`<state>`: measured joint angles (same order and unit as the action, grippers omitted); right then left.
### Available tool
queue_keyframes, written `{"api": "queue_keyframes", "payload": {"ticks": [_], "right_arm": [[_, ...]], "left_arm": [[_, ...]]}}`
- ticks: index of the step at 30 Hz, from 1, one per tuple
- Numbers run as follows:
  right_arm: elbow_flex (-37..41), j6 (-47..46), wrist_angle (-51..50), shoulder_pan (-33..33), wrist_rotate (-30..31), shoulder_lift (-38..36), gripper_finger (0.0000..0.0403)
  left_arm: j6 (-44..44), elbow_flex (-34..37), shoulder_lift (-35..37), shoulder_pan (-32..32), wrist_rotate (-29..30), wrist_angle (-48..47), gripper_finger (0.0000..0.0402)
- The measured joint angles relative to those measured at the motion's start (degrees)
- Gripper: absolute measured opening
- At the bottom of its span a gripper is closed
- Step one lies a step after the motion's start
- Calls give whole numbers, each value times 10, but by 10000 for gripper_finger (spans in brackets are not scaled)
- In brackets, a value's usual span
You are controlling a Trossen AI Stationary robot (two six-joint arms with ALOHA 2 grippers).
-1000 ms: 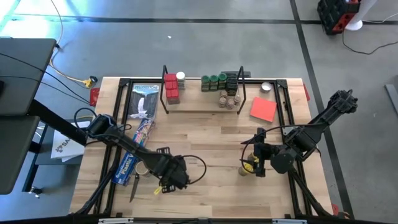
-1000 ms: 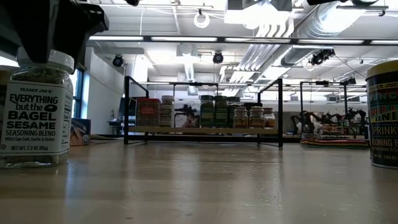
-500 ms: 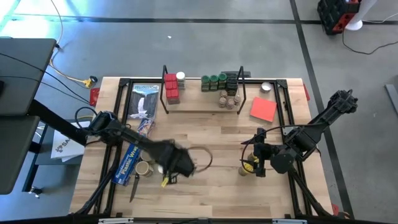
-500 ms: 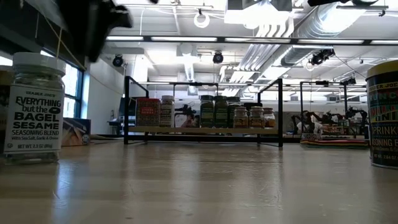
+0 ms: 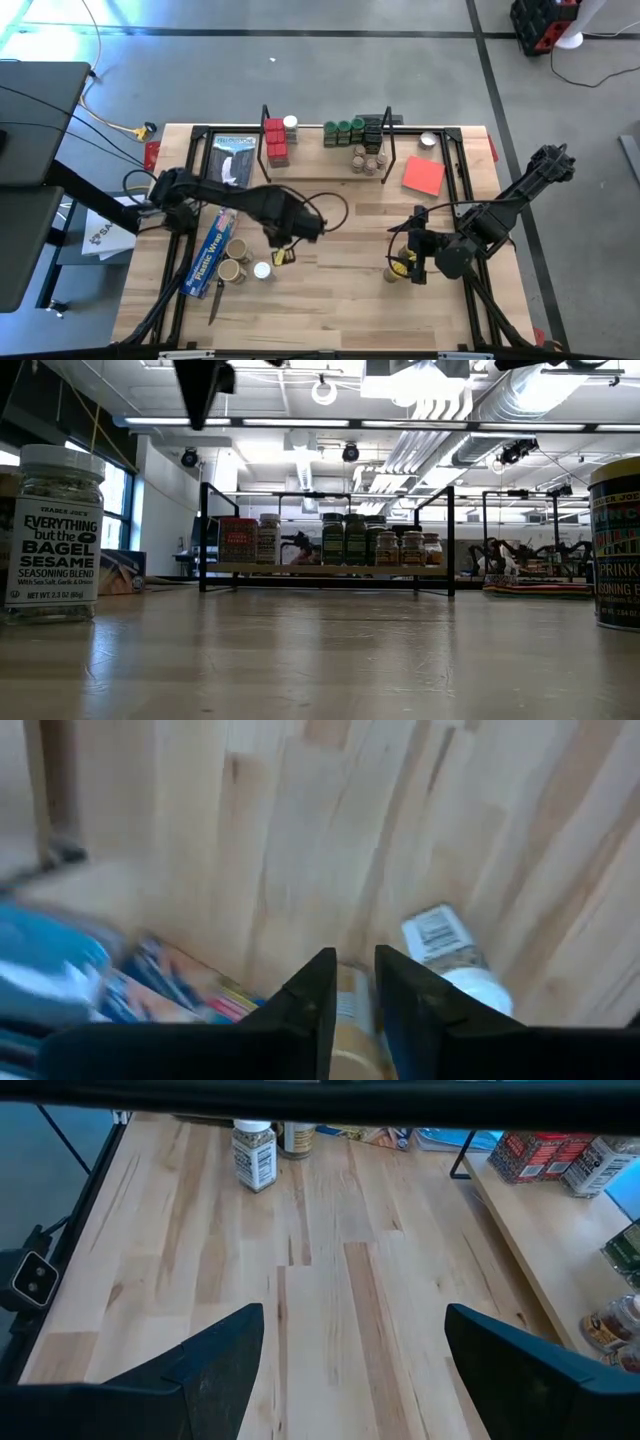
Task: Shelf spices
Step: Put the white seasoning bottle on the shelf aligned to he right of the white seasoning bottle
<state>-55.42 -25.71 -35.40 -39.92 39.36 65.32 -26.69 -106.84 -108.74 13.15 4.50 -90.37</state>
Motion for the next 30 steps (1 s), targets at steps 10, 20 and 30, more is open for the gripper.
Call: {"api": "queue_keyframes", "payload": {"ticks": [10, 20, 30], "right_arm": [[0, 12, -1, 0, 11, 0, 307], [0, 35, 0, 0, 12, 0, 307], [0, 37, 0, 0, 12, 0, 307]], "left_arm": [[-225, 74, 4, 108, -92, 4, 181], [-399, 77, 4, 192, -20, 4, 334], [-402, 77, 3, 155, 3, 32, 341]]}}
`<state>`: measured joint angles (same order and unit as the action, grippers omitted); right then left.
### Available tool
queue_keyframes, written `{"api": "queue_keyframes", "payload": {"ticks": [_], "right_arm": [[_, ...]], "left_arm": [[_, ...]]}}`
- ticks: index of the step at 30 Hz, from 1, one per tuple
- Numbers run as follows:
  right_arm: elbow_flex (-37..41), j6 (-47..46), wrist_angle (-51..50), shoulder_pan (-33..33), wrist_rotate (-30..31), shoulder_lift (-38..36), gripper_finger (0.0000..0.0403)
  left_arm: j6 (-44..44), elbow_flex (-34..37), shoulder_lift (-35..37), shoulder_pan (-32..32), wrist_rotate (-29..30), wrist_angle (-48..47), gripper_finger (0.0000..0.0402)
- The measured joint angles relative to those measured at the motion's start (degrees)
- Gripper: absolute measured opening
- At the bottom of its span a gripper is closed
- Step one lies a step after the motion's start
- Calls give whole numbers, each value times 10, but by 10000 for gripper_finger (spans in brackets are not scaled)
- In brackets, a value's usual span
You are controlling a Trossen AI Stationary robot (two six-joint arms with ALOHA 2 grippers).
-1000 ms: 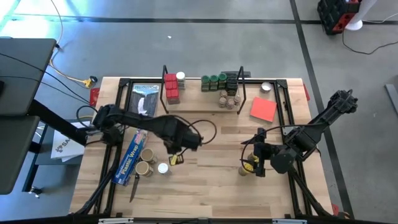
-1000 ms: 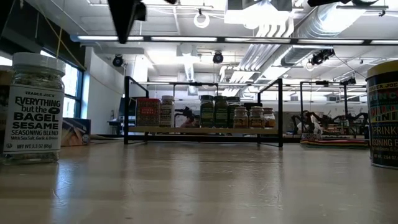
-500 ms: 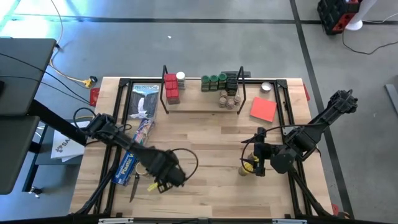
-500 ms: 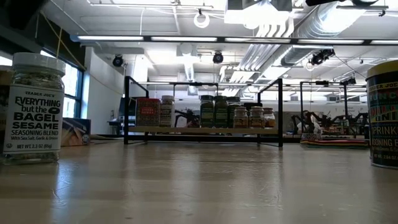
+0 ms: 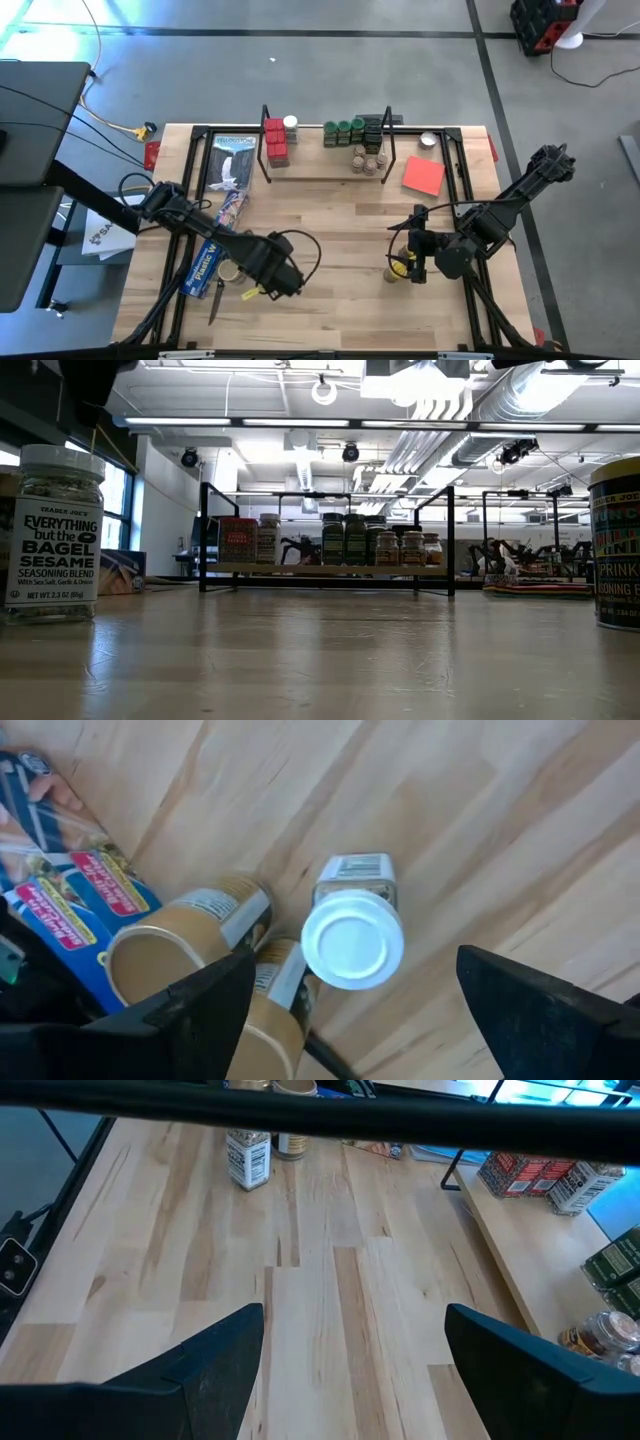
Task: Shelf spices
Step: Put the white seasoning bottle on the shelf aligned to he right of the white seasoning bottle
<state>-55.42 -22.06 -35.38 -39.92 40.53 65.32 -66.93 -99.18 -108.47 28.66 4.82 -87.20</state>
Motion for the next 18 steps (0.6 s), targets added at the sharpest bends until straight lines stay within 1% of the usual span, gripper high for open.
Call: {"api": "queue_keyframes", "payload": {"ticks": [6, 8, 11, 13, 18], "right_arm": [[0, -1, 0, 0, 0, 0, 307], [0, -1, 0, 0, 0, 0, 307], [0, 1, -1, 0, 0, 0, 307], [0, 1, -2, 0, -1, 0, 307], [0, 3, -2, 0, -5, 0, 307]], "left_arm": [[2, 3, 0, -14, -14, 2, 341], [-3, 26, 0, -17, -29, 17, 341], [3, 73, 0, -17, -67, 41, 341], [6, 95, 0, -17, -79, 55, 341], [23, 104, 0, -17, -71, 83, 341]]}}
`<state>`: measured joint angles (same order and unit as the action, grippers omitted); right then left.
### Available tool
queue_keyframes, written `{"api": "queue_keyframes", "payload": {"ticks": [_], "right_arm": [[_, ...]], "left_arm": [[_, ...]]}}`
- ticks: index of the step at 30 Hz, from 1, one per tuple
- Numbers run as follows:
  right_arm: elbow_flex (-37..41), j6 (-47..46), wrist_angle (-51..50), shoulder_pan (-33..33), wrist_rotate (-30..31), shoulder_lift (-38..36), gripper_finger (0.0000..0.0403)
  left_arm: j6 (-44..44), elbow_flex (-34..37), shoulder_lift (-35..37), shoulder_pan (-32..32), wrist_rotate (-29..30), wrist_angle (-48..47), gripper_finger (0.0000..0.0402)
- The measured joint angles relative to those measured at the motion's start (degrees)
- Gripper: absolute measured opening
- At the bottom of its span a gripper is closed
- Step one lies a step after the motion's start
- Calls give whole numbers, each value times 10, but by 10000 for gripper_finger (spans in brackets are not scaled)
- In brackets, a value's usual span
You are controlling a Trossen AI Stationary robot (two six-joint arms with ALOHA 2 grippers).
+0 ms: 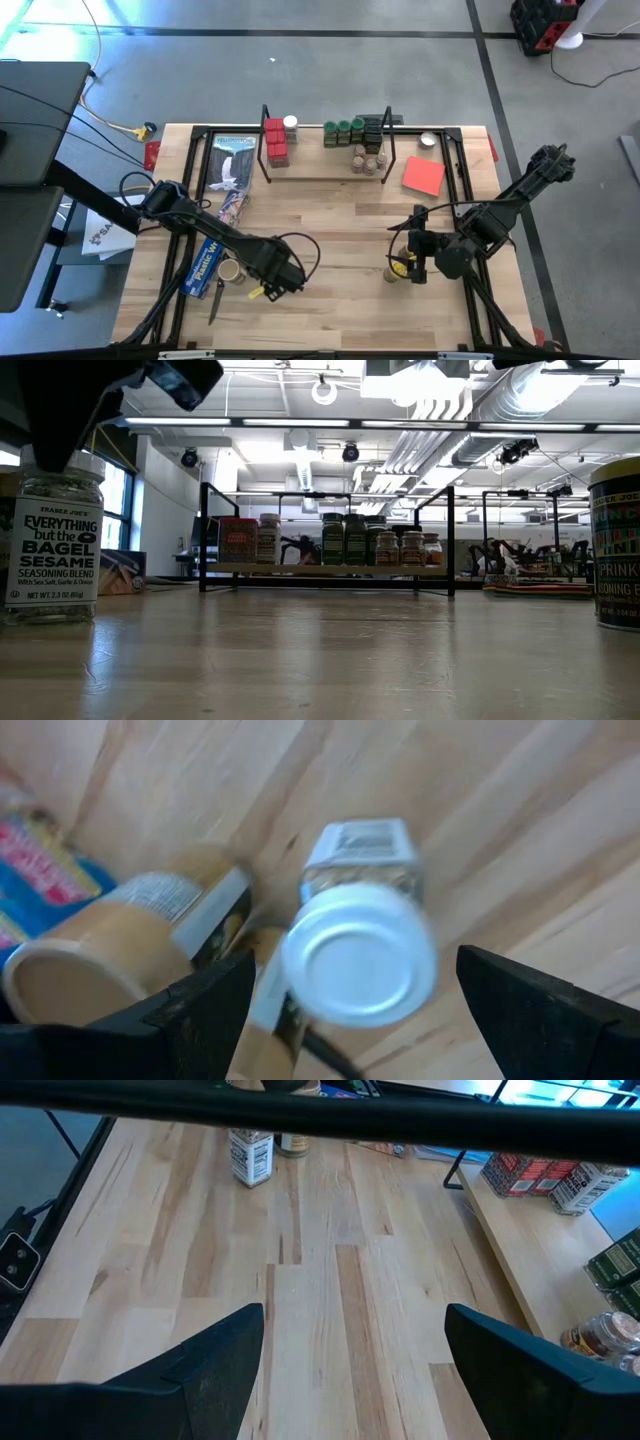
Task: Shelf spices
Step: Put the white seasoning bottle on the shelf aligned to he right of the white seasoning bottle
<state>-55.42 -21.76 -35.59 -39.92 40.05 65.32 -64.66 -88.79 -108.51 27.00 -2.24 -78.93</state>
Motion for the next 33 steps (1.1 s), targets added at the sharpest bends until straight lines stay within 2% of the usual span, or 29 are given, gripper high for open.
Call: {"api": "queue_keyframes", "payload": {"ticks": [10, 17, 25, 33], "right_arm": [[0, -4, 2, 0, 1, 0, 307], [0, -4, 2, 0, 1, 0, 307], [0, -3, 2, 0, 1, 0, 307], [0, -7, 2, 0, 1, 0, 307]], "left_arm": [[10, 0, 0, -3, 10, 10, 323], [19, 10, 0, -9, -24, 17, 277], [40, 25, 1, -16, -19, 31, 213], [84, 23, 2, -27, -8, 41, 206]]}}
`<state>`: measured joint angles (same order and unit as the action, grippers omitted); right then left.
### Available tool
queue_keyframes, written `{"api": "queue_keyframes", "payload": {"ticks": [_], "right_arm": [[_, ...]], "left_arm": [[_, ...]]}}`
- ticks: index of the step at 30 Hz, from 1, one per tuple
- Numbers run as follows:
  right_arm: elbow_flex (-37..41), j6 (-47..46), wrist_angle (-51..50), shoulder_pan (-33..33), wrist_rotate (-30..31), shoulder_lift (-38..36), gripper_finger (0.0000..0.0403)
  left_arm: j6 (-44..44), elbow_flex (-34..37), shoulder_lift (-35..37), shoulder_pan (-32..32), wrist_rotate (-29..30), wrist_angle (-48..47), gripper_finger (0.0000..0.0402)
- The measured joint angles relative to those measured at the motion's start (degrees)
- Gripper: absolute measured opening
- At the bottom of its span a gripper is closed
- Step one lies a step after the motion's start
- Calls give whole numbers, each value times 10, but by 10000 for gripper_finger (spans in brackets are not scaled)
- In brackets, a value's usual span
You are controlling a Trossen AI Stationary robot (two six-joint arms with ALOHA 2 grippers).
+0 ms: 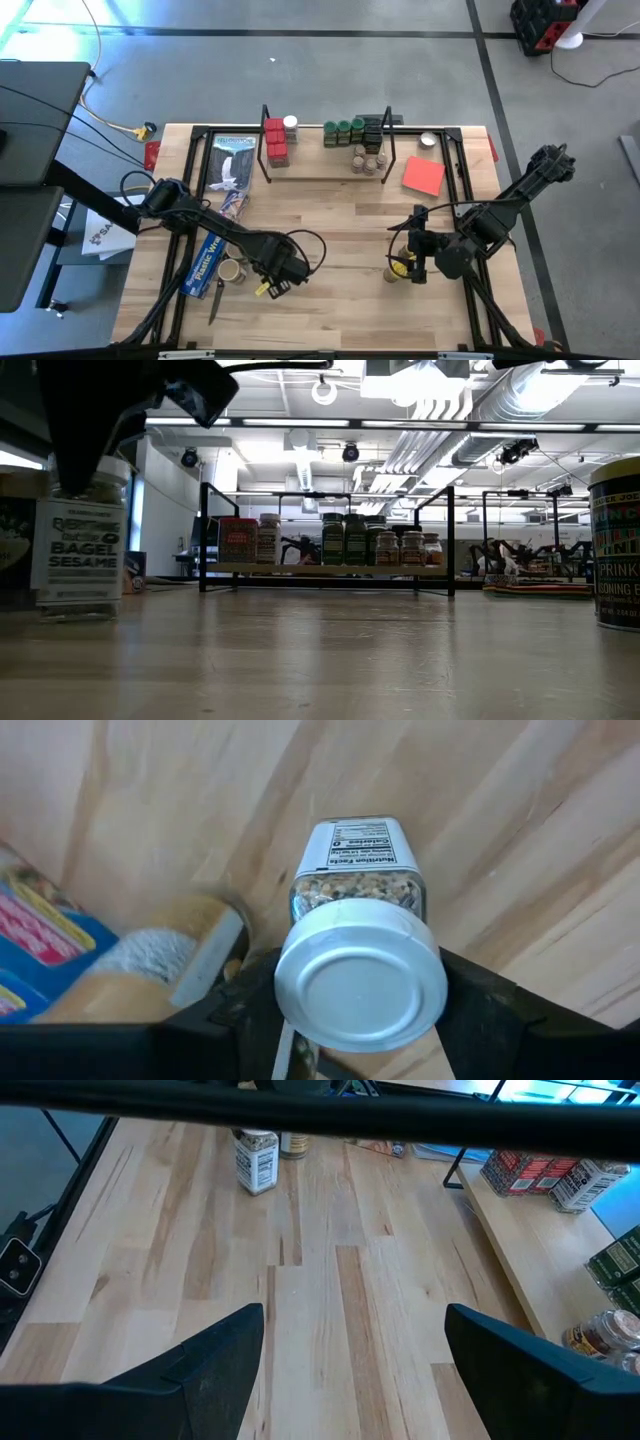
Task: Shelf spices
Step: Put the white seasoning bottle on the shelf aligned to he right of the white seasoning bottle
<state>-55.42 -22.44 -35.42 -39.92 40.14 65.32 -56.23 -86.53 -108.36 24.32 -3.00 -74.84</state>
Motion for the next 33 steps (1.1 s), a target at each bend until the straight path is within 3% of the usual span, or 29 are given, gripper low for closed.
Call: {"api": "queue_keyframes", "payload": {"ticks": [9, 15, 20, 27, 33], "right_arm": [[0, 2, 0, 0, 0, 0, 307], [0, -11, 0, 0, 8, 0, 307], [0, -40, 0, 0, 17, 0, 307], [0, -72, 1, 2, 25, 0, 307], [0, -83, 0, 2, 29, 0, 307]], "left_arm": [[163, -98, 0, -87, 12, -28, 199], [370, -187, 0, -198, 84, -81, 199], [559, -223, -6, -308, 121, -62, 199], [783, -267, -76, -411, 189, -23, 199], [877, -325, -149, -454, 246, -29, 209]]}}
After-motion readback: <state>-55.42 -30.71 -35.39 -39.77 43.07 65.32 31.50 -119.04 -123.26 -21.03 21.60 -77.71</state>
